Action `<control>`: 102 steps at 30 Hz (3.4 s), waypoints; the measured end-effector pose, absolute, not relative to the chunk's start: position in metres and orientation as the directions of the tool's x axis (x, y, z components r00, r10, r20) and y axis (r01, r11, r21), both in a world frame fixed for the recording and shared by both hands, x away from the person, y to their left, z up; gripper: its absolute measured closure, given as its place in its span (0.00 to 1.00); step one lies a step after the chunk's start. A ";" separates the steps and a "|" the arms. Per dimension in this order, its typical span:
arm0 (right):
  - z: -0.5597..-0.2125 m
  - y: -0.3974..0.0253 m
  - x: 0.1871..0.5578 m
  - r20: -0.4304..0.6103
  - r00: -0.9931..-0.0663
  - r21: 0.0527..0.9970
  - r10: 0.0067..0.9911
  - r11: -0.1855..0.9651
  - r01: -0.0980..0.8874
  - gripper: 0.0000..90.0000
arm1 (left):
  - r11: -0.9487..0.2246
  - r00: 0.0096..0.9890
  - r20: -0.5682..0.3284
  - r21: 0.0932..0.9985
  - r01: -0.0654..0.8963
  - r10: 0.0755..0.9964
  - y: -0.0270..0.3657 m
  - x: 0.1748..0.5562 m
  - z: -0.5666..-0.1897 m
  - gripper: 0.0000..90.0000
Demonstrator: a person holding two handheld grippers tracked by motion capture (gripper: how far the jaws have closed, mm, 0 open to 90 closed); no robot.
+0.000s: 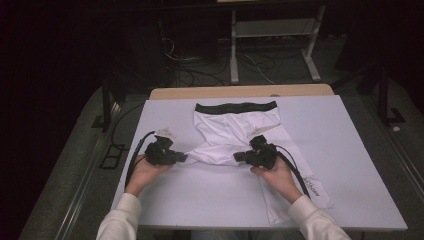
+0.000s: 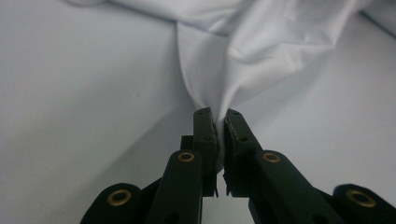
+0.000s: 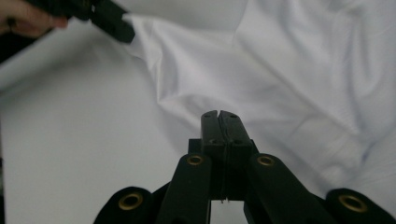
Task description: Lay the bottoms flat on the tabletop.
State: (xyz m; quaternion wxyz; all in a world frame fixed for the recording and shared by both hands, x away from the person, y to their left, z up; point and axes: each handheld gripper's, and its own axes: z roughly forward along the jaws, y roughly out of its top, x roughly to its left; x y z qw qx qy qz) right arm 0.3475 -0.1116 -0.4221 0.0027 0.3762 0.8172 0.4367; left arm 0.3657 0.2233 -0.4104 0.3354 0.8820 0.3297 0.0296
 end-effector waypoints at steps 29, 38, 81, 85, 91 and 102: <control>-0.441 -0.106 0.462 0.283 -0.516 0.693 0.808 0.200 0.692 0.71 | -0.417 0.625 -0.193 0.595 0.687 0.756 0.225 0.430 -0.435 0.71; -0.413 -0.113 0.434 0.359 -0.542 0.717 0.760 0.147 0.682 0.43 | -0.381 0.601 -0.177 0.627 0.679 0.780 0.238 0.413 -0.416 0.40; -0.462 -0.079 0.392 0.459 -0.488 0.593 0.743 0.153 0.791 0.77 | -0.189 0.519 -0.390 0.632 0.752 0.761 0.263 0.414 -0.456 0.76; -0.465 -0.077 0.393 0.470 -0.472 0.589 0.746 0.133 0.797 0.89 | -0.179 0.512 -0.435 0.607 0.775 0.741 0.261 0.417 -0.459 0.90; -0.464 -0.078 0.391 0.478 -0.461 0.562 0.747 0.143 0.815 0.96 | -0.207 0.516 -0.444 0.577 0.790 0.732 0.258 0.416 -0.453 0.99; -0.444 -0.086 0.337 0.551 -0.502 0.515 0.667 0.202 0.833 0.96 | -0.339 0.586 -0.433 0.522 0.782 0.685 0.262 0.371 -0.424 0.99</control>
